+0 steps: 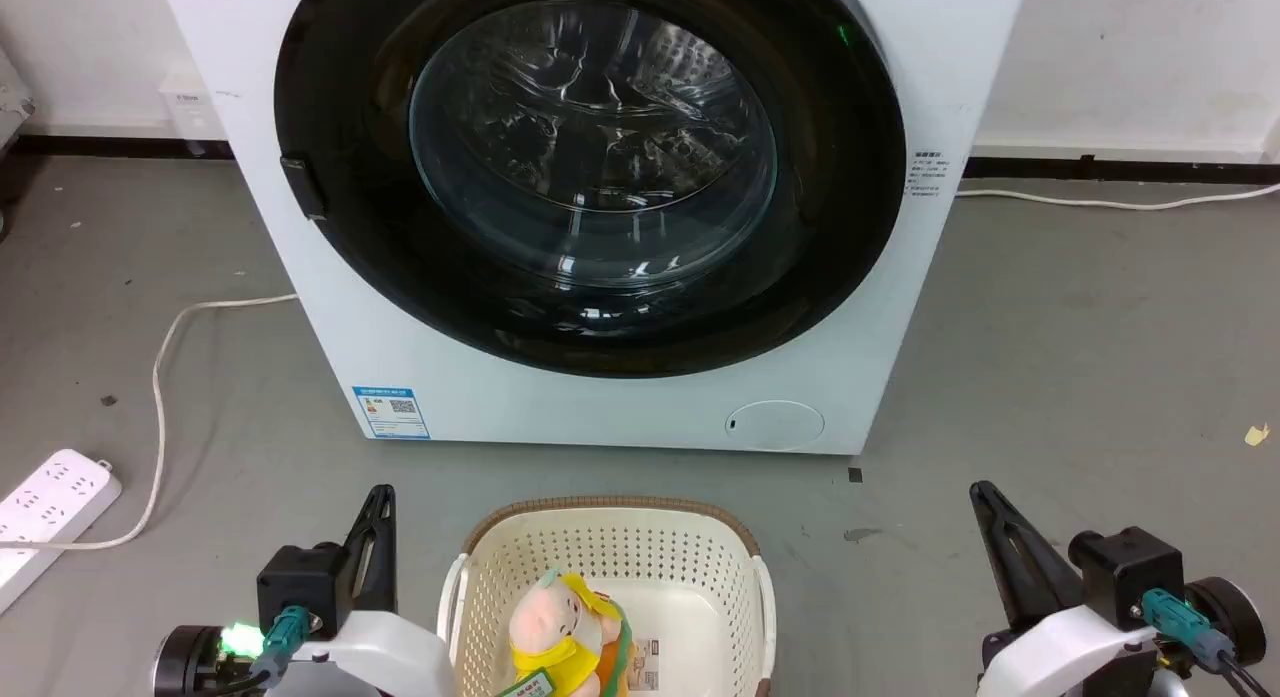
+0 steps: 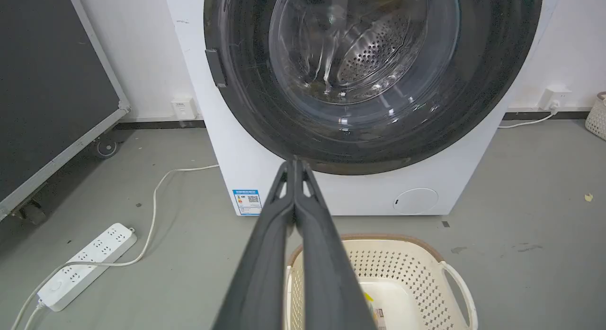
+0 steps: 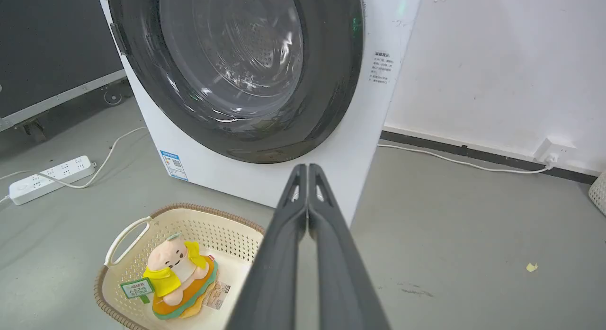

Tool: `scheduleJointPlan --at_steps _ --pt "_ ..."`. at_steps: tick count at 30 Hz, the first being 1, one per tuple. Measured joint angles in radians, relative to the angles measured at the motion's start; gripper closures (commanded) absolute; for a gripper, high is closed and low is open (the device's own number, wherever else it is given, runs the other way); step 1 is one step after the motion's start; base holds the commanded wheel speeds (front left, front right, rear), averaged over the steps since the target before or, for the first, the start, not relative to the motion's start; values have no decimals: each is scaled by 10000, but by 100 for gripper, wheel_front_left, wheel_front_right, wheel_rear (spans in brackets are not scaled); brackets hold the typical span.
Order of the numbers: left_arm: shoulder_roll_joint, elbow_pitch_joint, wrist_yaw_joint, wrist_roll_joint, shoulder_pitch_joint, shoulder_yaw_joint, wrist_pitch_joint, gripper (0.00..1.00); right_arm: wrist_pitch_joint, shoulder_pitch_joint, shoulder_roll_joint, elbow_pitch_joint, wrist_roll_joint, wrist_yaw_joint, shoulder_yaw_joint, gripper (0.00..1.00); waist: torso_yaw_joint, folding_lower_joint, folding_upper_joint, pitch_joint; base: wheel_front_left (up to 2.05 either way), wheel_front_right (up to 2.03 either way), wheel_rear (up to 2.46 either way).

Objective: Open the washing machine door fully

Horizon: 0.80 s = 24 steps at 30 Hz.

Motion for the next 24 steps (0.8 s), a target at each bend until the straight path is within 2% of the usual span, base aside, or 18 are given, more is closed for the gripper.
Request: scheduleJointPlan --at_steps 24 --pt "0 0 0 0 0 2 0 100 0 -1 0 0 0 0 0 100 0 0 0 0 0 0 0"
